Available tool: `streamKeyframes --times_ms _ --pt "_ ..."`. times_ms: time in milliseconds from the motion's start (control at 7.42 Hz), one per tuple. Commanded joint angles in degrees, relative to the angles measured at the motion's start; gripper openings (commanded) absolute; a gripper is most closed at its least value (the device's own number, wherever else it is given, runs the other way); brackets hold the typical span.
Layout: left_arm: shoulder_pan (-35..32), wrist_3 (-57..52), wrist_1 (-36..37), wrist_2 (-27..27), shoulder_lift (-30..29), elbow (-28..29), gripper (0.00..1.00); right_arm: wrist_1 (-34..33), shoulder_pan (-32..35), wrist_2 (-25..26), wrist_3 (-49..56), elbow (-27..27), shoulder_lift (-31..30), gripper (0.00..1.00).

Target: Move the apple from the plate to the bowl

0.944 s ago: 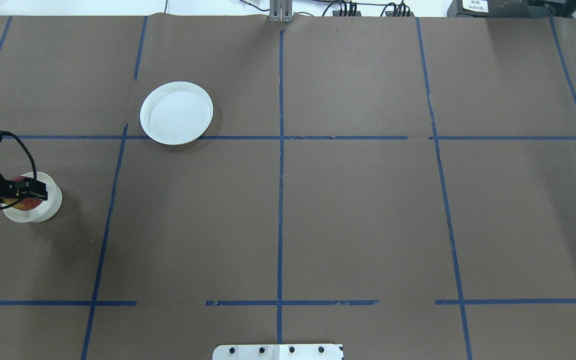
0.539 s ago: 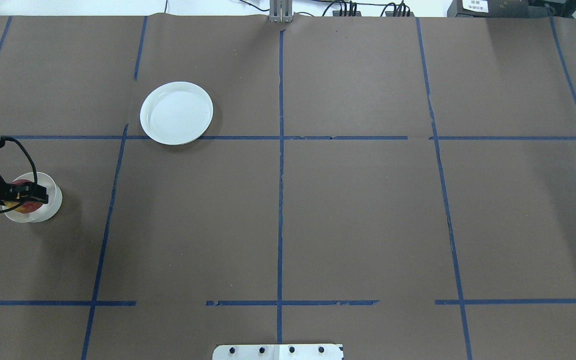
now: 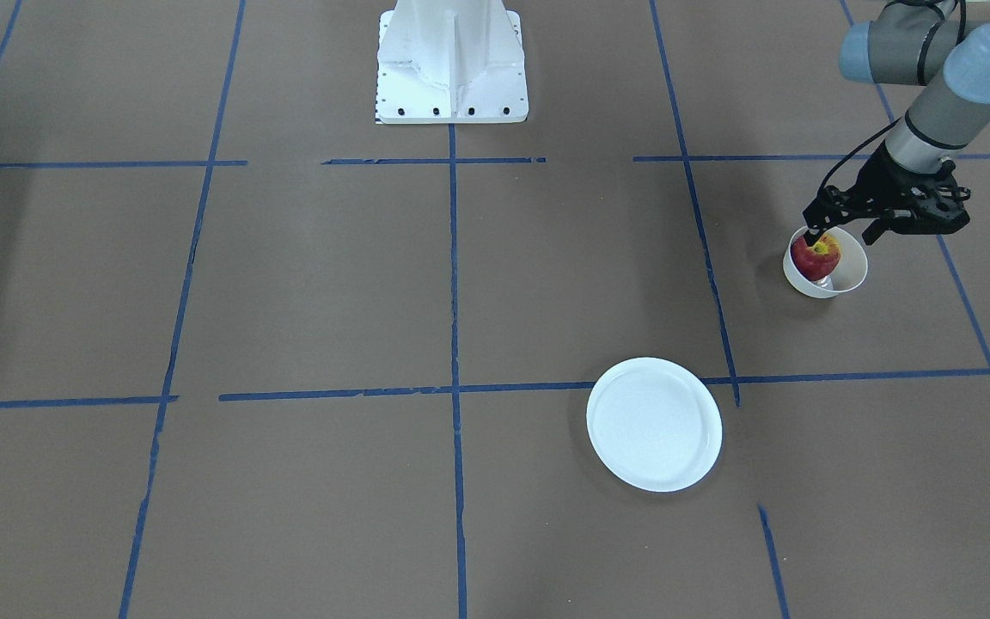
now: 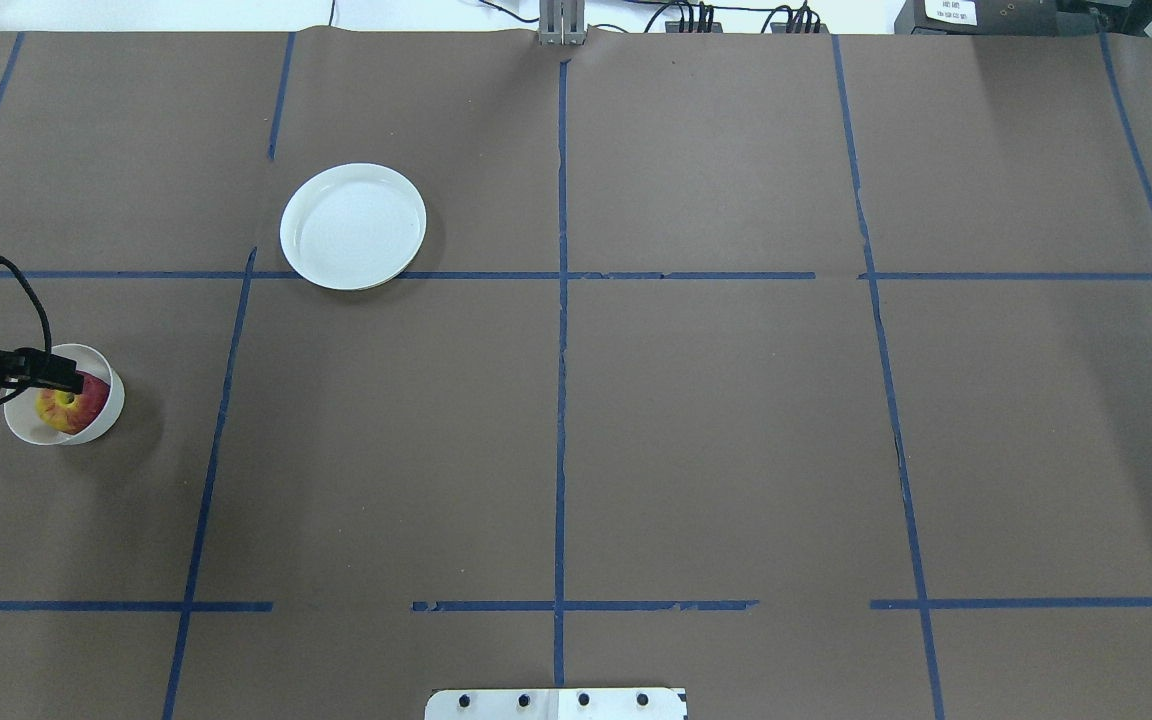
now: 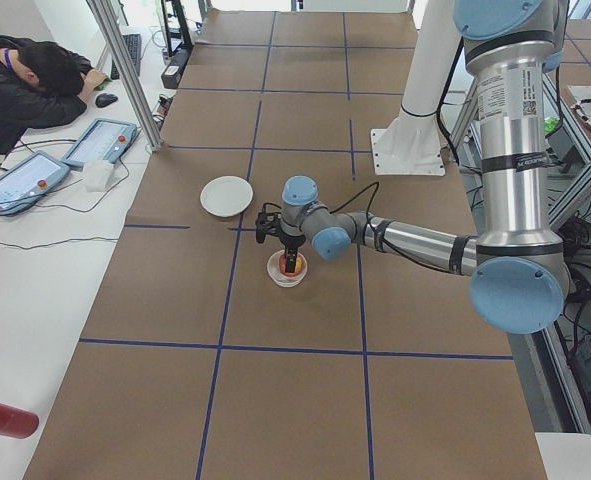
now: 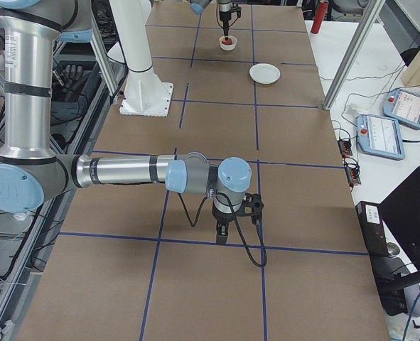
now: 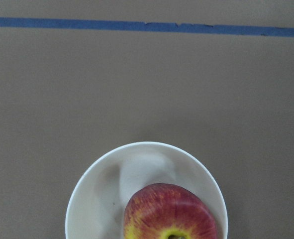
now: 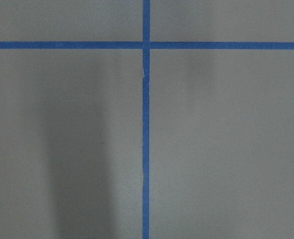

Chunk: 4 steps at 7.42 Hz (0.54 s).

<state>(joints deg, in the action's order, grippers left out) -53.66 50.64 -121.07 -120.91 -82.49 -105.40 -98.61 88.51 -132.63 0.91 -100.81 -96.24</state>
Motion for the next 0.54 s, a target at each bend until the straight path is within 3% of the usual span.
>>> streamKeyframes --times_ms 0,270,404 --pt "-7.92 -13.47 14.11 -2.49 -5.36 -2.44 1.0 -0.09 0.0 0.0 -0.03 0.0 0.0 1.0" --pt "-15.64 -32.61 27.25 -2.58 -12.4 -1.49 1.0 0.0 0.0 0.0 0.05 0.0 0.0 1.0" --pt "-20.99 -39.15 27.47 -2.67 -12.6 -0.26 1.0 0.0 0.0 0.0 0.05 0.0 0.0 1.0"
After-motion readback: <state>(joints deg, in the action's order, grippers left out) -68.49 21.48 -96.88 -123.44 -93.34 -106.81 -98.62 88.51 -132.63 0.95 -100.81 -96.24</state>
